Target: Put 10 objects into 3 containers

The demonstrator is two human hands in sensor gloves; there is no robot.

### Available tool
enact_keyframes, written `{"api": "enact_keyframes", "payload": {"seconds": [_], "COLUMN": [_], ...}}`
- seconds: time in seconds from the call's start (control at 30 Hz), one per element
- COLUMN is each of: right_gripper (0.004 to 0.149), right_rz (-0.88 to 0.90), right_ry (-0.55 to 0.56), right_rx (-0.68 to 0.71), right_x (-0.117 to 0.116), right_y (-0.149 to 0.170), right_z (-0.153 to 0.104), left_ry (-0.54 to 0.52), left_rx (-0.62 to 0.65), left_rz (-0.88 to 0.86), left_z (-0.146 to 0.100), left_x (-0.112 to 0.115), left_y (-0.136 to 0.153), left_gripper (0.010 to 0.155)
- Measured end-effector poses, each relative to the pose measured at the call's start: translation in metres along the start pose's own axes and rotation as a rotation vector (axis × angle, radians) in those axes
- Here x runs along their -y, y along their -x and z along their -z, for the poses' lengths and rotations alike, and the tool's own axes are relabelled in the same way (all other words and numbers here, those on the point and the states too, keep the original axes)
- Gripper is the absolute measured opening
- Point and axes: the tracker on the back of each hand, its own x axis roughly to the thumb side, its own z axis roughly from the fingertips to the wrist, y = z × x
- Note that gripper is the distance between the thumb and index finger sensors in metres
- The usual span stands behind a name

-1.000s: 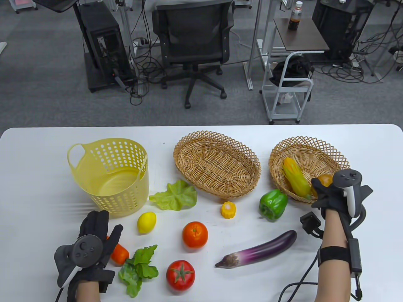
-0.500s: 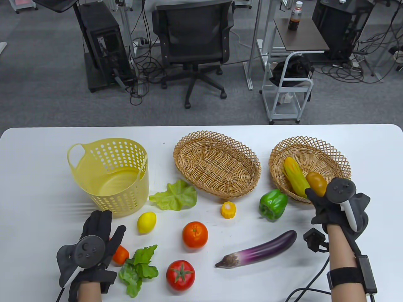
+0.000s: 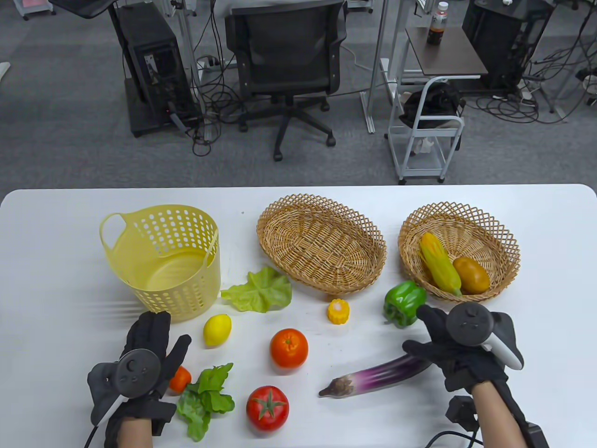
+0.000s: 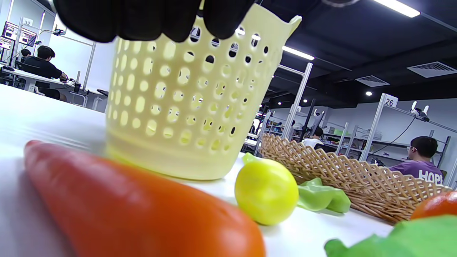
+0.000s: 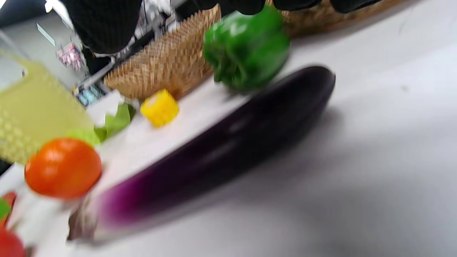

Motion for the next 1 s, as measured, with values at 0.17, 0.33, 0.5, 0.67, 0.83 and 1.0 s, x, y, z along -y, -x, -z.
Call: {"api": "enact_keyframes", "payload": {"seconds": [0.17, 0.33, 0.5, 0.67, 0.83, 1.0], "right_gripper": [0.088, 0.086, 0.080, 0.077, 0.074, 0.073], "right_rz": [0.014, 0.003, -0.132, -0.211, -0.285, -0.351], "right_ry": [-0.108, -0.159, -0.164, -0.160, -0.142, -0.106], "right_rx": [0.025, -0.001, -0.037, -0.065, -0.081, -0.037], "right_x": [-0.021, -0.036, -0.044, -0.049, -0.053, -0.054], "right_y": [0.008, 0.019, 0.012, 0.010, 0.006, 0.005], "right_z": [0.011, 0.021, 0.023, 0.025, 0.026, 0.026], "left_ry": [0.000, -0.002, -0.006, 0.009, 0.015, 0.017], "left_rx": [-0.002, -0.009, -0.007, -0.009, -0.011, -0.004], "left_rz": [0.004, 0.016, 0.009, 0.011, 0.008, -0.009], "left_z": [0.000, 0.000, 0.000, 0.001, 0.001, 0.002], "left_x": [0.000, -0.001, -0.001, 0.002, 0.002, 0.003], "left_y": [0.000, 0.000, 0.000, 0.001, 0.001, 0.001], "left_gripper": [0.073, 0.072, 0.073, 0.073, 0.072, 0.071]}}
